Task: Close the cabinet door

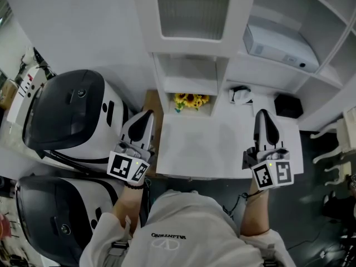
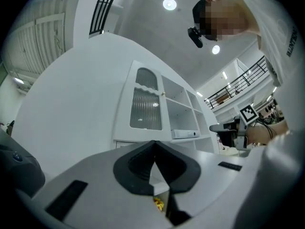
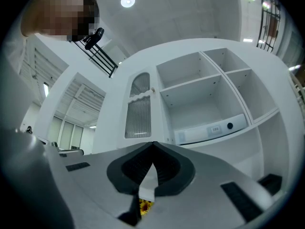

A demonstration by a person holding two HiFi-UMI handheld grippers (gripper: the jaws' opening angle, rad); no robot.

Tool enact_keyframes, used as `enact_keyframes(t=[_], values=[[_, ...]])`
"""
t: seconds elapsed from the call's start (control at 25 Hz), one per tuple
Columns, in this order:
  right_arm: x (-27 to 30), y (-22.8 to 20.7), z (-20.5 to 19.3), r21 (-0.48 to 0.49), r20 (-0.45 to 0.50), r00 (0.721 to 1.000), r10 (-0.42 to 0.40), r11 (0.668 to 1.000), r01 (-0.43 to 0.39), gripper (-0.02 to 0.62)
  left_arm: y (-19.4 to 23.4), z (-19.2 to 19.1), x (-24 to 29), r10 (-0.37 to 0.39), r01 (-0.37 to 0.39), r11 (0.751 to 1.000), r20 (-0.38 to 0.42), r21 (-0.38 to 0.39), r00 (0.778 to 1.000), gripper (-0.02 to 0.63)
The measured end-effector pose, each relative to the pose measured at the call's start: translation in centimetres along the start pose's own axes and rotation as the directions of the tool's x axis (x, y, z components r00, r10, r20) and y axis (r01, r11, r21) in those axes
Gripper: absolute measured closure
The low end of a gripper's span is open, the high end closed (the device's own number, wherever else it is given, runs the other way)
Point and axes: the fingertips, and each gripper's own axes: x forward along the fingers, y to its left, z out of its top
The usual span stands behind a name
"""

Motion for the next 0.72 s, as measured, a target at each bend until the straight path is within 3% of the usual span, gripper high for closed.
enact_keyframes(t=[0.72], values=[[0.1,0.3,-0.2,0.014,-0.01,0.999,0.037,0.999,-0.037,0.586,-2.0,-0.3,0.6,-0.036,0.035,0.999,-0.009,-0.013,0.999,0.603]])
